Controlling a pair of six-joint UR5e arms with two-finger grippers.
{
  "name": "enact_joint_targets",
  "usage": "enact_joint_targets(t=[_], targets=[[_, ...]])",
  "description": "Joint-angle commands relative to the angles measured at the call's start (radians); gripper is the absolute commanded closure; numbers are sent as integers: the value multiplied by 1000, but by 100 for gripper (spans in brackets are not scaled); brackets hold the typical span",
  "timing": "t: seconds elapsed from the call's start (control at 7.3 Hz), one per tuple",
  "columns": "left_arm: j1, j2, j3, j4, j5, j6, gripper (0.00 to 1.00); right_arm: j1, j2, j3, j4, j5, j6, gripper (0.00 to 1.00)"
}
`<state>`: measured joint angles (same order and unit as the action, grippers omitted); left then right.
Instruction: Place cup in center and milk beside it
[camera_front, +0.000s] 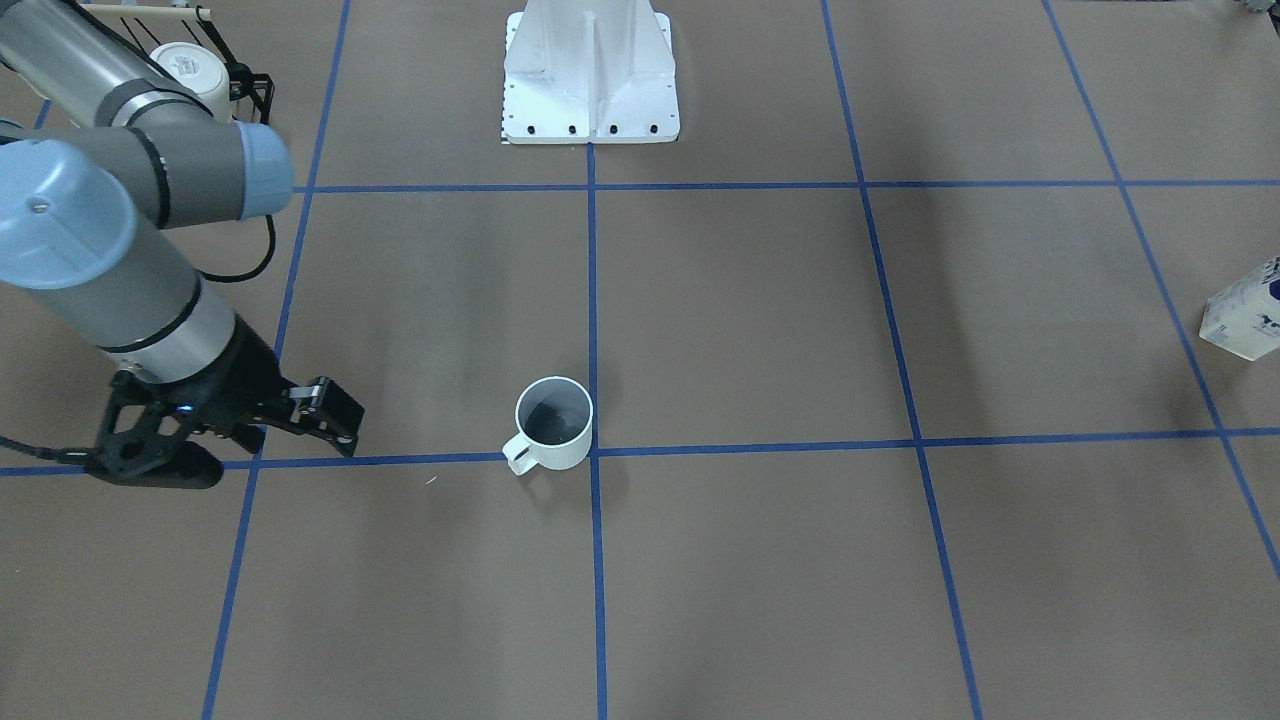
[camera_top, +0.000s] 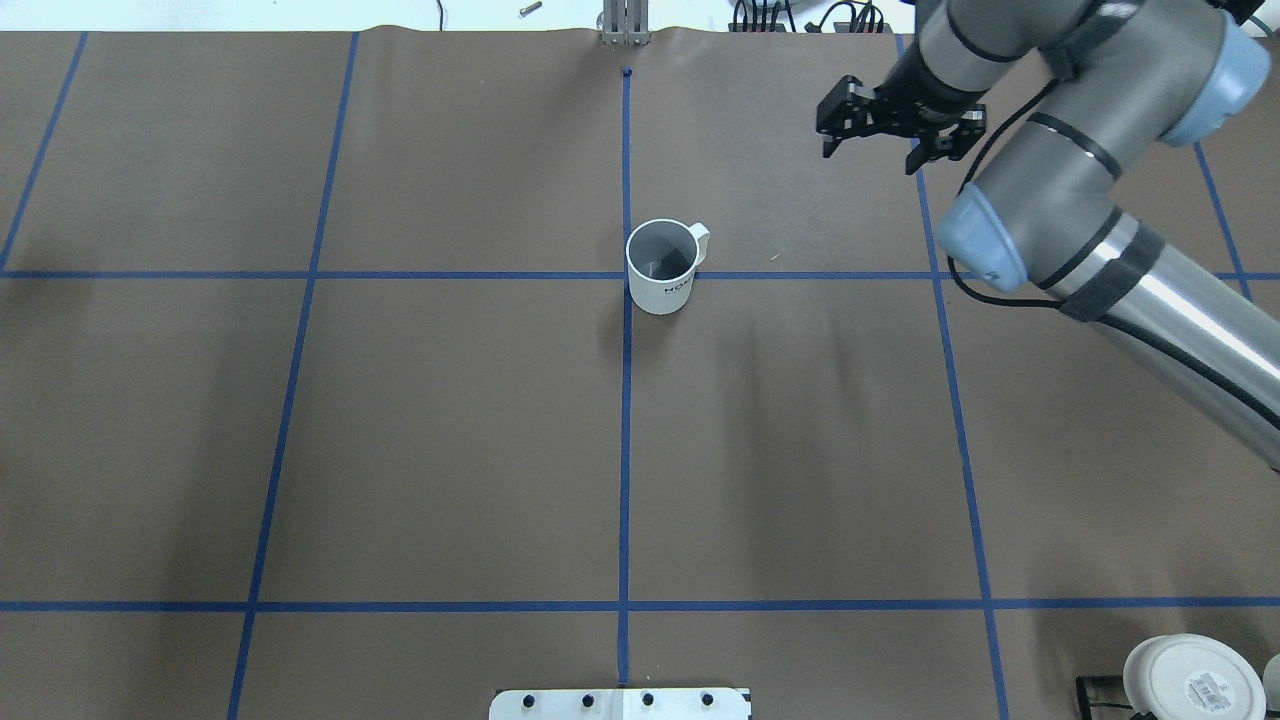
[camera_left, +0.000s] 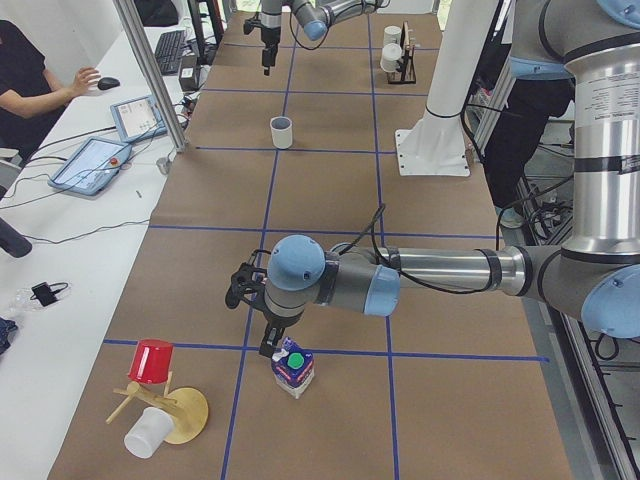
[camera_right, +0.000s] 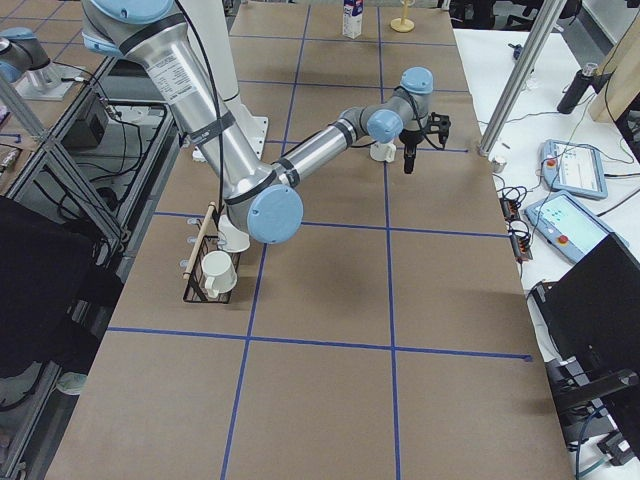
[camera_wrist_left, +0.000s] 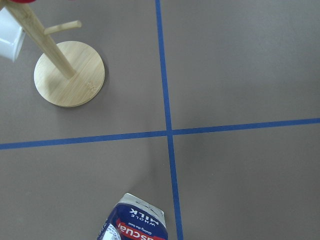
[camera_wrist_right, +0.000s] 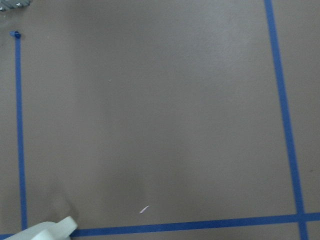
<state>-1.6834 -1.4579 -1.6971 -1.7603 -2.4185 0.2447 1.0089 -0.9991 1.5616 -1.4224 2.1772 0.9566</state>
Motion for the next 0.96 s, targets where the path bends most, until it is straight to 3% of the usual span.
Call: enact_joint_targets(t=[0.0, 0.82], targets=[[1, 13, 8, 2, 44, 173, 2, 91, -88, 12, -1, 54, -192, 0], [42, 21, 30, 1, 95, 272, 2, 160, -156, 15, -16, 125, -345, 0]])
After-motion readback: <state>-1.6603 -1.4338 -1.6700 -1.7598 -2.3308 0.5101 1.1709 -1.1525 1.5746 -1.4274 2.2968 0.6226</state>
